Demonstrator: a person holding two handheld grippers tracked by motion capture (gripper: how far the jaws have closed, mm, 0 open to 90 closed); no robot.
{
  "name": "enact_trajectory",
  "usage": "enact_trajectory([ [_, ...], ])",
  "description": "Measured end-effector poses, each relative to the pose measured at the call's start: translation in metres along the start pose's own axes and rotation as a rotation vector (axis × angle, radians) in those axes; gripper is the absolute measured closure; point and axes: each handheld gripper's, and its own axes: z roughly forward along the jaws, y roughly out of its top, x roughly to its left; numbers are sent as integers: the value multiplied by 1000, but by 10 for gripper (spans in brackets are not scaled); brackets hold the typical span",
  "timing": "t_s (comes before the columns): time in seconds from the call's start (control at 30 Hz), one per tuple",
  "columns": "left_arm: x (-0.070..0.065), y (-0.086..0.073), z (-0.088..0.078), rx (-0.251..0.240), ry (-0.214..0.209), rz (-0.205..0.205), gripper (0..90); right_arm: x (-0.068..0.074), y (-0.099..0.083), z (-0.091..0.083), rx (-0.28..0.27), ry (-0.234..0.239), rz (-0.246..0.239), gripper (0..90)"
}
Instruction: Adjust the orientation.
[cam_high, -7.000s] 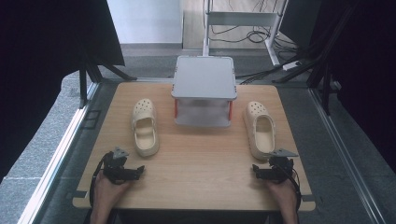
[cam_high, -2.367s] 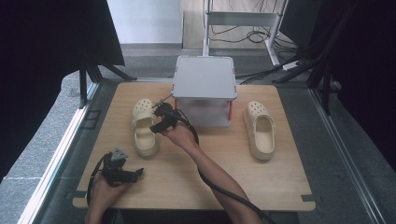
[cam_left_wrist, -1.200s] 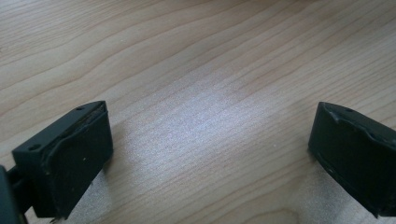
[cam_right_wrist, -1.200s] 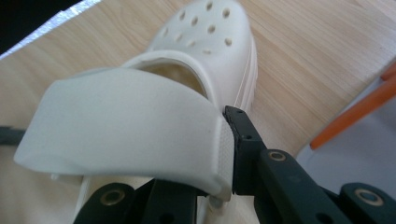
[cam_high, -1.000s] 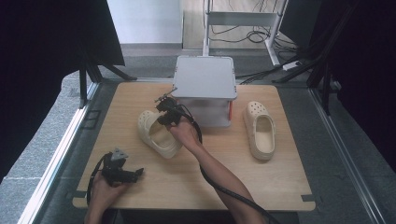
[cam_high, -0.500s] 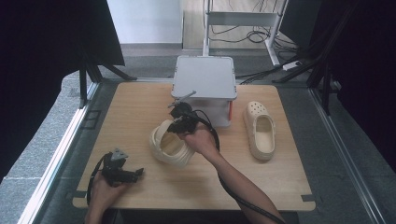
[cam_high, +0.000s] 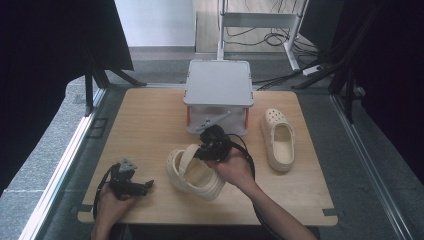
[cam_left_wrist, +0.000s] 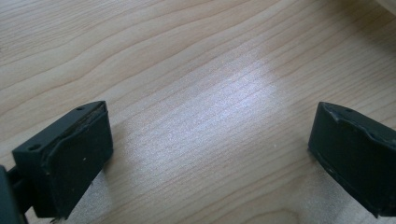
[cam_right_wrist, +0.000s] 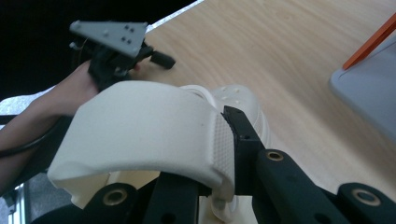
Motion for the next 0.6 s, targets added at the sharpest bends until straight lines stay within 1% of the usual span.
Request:
enact_trajectory([
  [0.07, 0, 0, 0, 0, 0, 0, 0, 4, -9, -3, -2, 9, -4, 827],
  [0.1, 0, 0, 0, 1, 0, 1, 0, 6, -17, -4, -4, 18, 0, 827],
  [0.13, 0, 0, 0, -1, -1, 0, 0, 6, -17, -4, -4, 18, 0, 827],
  [0.17, 0, 0, 0, -2, 0, 0, 0, 6, -22, -5, -8, 24, 4, 827],
  [0.2, 0, 0, 0, -2, 0, 0, 0, 6, -27, -4, -4, 29, -1, 827],
  [0.23, 0, 0, 0, -1, 0, 0, 0, 5, -33, -3, -1, 32, 9, 827],
  [0.33, 0, 0, 0, -2, 0, 0, 0, 2, -48, -2, 9, 39, 15, 826],
  [0.37, 0, 0, 0, -2, 0, 0, 0, 2, -51, -3, 14, 35, 14, 825],
  [0.43, 0, 0, 0, -2, 0, 0, 0, 0, -59, -4, 42, 18, 1, 823],
  [0.47, 0, 0, 0, -1, 0, -1, 0, -2, -68, -4, 74, -7, -8, 821],
  [0.5, 0, 0, 0, -1, 0, -1, 0, -2, -68, -4, 74, -7, -8, 821],
  [0.53, 0, 0, 0, -1, 0, -1, 0, -4, -73, -3, 87, -19, -11, 819],
  [0.6, 0, 0, 0, -2, 1, -1, 0, -7, -80, -1, 114, -27, -17, 815],
])
